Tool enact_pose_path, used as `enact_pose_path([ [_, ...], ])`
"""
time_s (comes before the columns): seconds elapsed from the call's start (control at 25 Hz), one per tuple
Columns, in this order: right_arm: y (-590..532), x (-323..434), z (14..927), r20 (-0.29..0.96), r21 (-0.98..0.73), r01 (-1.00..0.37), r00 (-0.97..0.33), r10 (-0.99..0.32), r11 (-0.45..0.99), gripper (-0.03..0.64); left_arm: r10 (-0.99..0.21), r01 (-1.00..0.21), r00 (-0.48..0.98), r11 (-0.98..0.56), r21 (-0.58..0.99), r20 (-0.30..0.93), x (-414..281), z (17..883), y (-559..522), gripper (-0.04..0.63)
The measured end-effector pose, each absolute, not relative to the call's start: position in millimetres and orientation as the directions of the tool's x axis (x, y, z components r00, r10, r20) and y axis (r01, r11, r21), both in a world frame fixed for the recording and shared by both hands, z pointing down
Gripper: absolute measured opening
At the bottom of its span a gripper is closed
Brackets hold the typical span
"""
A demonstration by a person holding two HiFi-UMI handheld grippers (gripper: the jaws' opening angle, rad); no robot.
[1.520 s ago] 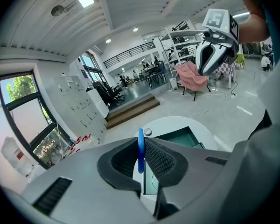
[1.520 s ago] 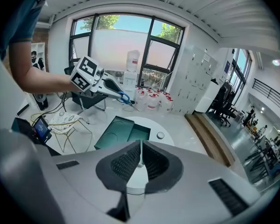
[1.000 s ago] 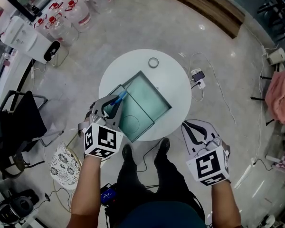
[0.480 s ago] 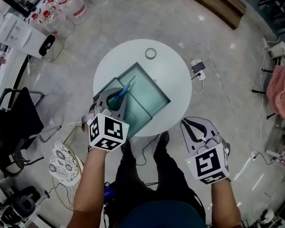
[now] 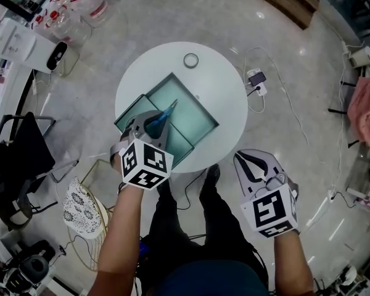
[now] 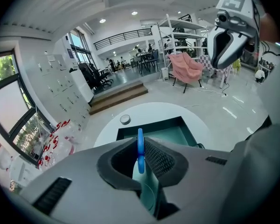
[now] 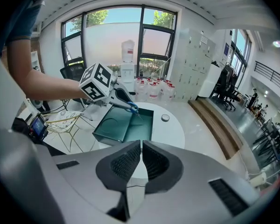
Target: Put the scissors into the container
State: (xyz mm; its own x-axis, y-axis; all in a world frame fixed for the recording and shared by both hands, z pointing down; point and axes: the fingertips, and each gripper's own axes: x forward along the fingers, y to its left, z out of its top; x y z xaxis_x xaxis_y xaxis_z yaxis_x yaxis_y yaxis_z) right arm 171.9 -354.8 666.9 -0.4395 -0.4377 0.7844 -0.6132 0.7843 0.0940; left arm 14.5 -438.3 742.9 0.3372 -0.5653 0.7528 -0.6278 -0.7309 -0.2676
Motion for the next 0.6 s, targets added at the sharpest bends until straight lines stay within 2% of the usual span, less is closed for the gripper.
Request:
enact_pose_path([
  [0.6,-342,183,672,0.797,0.081,-0.63,-0.424,-0.43,0.772,0.038,-0.493,-0.597,0.394,-0.779,-0.192,0.776,55,765,-428,0.058],
])
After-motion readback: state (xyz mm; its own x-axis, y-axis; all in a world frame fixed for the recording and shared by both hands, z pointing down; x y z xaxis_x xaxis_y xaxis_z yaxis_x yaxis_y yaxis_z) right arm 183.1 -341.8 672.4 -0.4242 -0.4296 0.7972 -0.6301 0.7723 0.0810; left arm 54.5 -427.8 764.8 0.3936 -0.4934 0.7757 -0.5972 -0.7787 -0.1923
